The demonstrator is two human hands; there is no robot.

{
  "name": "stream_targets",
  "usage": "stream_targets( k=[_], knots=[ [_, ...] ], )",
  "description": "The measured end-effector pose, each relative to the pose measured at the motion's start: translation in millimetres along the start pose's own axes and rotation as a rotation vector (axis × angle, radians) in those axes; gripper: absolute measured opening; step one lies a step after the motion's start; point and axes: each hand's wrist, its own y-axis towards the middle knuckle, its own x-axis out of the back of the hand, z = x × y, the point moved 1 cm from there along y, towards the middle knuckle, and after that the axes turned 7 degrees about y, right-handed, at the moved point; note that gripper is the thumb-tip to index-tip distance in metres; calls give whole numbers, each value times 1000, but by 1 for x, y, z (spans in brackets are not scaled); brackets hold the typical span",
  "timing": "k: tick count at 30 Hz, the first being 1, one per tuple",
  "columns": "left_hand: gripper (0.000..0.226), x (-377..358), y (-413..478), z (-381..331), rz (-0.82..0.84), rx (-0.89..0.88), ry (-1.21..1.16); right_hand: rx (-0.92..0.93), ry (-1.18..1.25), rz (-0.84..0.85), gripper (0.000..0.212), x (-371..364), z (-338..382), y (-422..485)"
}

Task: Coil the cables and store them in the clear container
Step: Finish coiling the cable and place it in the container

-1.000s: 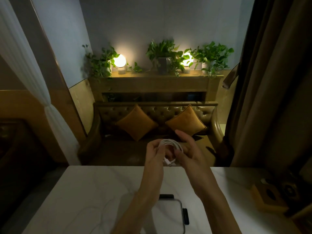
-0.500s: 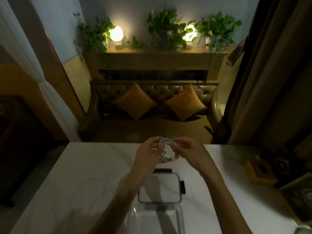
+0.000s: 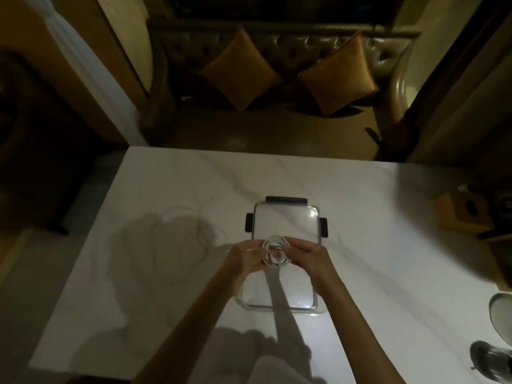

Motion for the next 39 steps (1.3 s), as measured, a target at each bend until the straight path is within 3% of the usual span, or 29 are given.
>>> stream_targets(
  k=[3, 6, 13, 17, 22, 32, 35, 39],
  knots=[
    [23, 14, -1, 12, 32, -36, -44, -23, -29, 21, 27, -9, -7, 11],
    [17, 24, 8, 29, -124, 9, 5, -57, -31, -31, 26, -17, -27, 27],
    [22, 39, 53, 105, -346, 315, 554, -313, 61, -152, 32, -27, -111, 59],
    [42, 35, 65, 136, -240, 394, 560, -390, 210, -184, 32, -26, -145, 75],
    [36, 27, 72, 173, -127, 398, 634, -367, 222, -193, 30, -34, -164, 99],
    [11, 29, 69, 166, -160, 273, 659, -352, -93, -450, 23, -51, -194, 113],
    [14, 31, 69, 164, -166, 281, 630, -302, -139, -524, 23, -54, -192, 114],
    [17, 30, 68, 165, -147, 286, 611, -247, -241, -496, 21, -59, -188, 113]
  ],
)
